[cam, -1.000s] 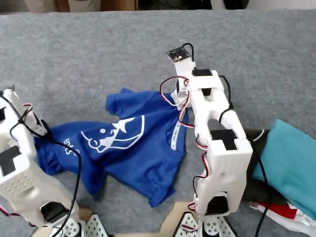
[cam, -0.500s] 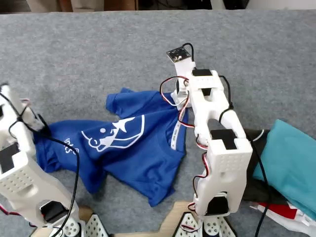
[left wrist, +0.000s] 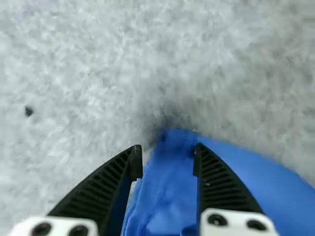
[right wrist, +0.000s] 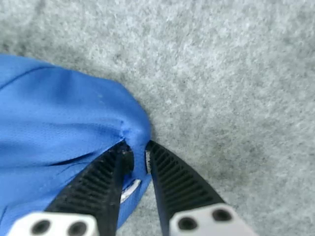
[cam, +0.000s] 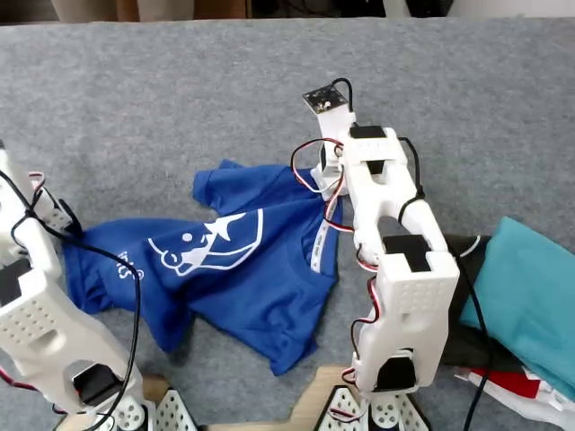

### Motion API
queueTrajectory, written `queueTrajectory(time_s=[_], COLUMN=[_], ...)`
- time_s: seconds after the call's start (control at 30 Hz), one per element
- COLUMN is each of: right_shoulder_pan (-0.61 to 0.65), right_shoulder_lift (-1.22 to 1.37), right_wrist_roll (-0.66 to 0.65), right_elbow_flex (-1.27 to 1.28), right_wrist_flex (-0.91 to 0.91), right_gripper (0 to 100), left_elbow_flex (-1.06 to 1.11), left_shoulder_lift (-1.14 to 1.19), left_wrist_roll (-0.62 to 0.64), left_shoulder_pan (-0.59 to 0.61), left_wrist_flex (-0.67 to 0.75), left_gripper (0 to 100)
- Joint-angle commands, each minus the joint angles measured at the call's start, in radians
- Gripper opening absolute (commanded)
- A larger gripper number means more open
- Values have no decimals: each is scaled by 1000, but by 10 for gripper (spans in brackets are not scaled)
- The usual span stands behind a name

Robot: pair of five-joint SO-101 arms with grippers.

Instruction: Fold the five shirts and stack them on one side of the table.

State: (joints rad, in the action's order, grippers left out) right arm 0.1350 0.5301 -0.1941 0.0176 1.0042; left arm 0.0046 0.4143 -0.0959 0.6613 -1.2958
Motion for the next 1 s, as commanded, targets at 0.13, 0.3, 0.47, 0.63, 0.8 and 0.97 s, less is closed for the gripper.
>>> queueTrajectory(time_s=[0.13,0.3,0.47,0.63,0.8,0.97], right_shoulder_pan=[-21,-21,-21,-16,8,21], right_shoulder_lift=[8,8,8,5,5,4], right_wrist_roll=[8,8,8,0,-3,-26], right_elbow_flex=[-31,-31,-31,-24,-79,-282], right_wrist_flex=[-34,-34,-34,-21,84,330], right_gripper=[5,5,5,17,173,184], left_elbow_flex=[40,40,32,61,60,120], left_shoulder_lift=[18,18,18,12,4,-122], left_wrist_roll=[11,12,12,12,3,-97], left_shoulder_pan=[-11,-11,-17,-37,-35,-37], left_wrist_flex=[58,58,66,87,61,14], left_gripper=[175,171,19,18,18,18])
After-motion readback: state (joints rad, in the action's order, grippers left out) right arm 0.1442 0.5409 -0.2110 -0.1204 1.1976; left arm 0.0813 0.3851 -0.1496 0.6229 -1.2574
